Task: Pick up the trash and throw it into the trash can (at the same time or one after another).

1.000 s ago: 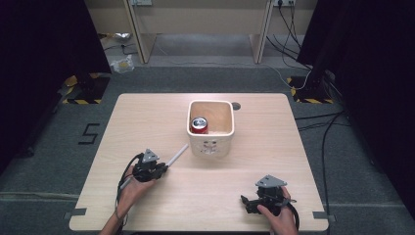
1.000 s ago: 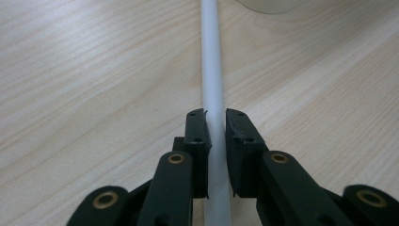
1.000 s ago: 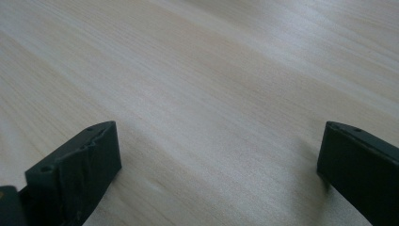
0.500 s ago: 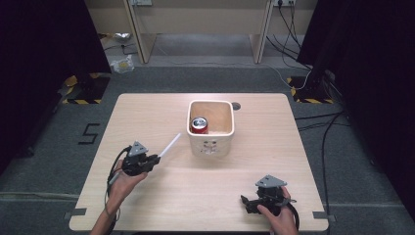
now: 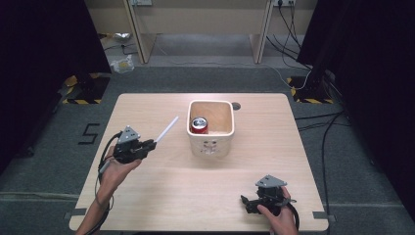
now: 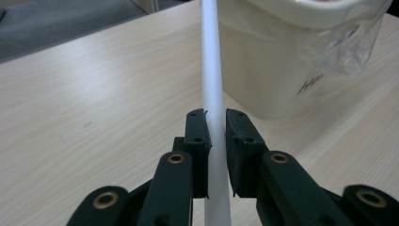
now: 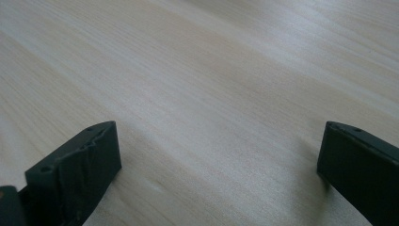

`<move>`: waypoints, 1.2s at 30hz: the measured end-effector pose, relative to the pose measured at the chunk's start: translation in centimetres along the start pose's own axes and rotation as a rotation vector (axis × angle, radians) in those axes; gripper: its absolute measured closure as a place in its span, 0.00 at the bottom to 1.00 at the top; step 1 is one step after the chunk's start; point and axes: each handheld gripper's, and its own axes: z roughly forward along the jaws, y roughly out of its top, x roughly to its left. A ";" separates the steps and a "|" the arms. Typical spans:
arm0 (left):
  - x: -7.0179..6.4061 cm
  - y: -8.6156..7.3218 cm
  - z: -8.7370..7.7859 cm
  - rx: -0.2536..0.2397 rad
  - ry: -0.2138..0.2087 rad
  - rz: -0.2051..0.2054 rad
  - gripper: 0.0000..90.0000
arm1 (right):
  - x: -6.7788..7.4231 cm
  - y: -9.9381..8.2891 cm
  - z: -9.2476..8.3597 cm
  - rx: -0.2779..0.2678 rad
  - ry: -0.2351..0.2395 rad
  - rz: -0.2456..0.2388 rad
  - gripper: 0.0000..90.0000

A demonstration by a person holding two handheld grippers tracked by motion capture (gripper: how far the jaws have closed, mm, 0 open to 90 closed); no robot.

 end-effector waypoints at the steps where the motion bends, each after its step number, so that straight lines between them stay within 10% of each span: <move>1: -0.1 0.3 -0.1 -0.007 -0.002 0.003 0.88 | 0.0 0.0 0.0 0.000 0.000 0.000 0.00; 22: -5.4 7.1 1.8 0.001 -0.092 0.181 0.88 | 0.0 0.0 0.0 -0.001 0.000 0.000 0.00; 36: -7.7 8.9 5.2 0.050 -0.126 0.212 0.88 | 0.0 0.0 0.0 -0.002 0.001 -0.001 0.00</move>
